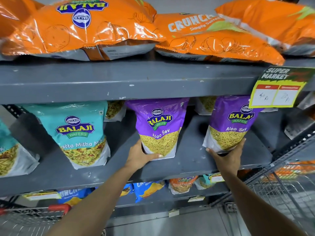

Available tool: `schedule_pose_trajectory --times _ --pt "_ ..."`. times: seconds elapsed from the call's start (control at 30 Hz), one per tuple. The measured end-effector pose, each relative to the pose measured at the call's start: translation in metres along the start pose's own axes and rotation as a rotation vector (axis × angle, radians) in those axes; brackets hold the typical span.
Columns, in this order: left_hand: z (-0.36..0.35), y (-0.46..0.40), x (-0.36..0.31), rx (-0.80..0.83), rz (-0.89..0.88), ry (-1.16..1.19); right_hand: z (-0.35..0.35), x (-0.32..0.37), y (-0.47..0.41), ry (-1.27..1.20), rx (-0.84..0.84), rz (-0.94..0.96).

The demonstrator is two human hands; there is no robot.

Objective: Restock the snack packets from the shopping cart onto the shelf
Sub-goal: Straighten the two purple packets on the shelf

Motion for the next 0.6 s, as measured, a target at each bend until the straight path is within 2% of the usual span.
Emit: schedule_pose_trajectory --times 0.5,0.6 --pt "-0.0053 0.0037 0.009 0.012 -0.018 0.131 -0.0018 -0.0026 -0.0008 -0.022 -0.018 0.002" --pt "-0.0028 0.0036 0.0026 0.019 -0.028 0.231 0.0032 -0.0008 0.0039 -0.079 -0.056 -0.012"
Point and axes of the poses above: each hand's wrist, its own y-axis away from the middle knuckle, its own z-axis out of the back of the hand, x = y × z, the point moved 4 cm from there along -y, towards the middle knuckle, and after that the axes turned 3 degrees about -z, right-handed, at the moved point
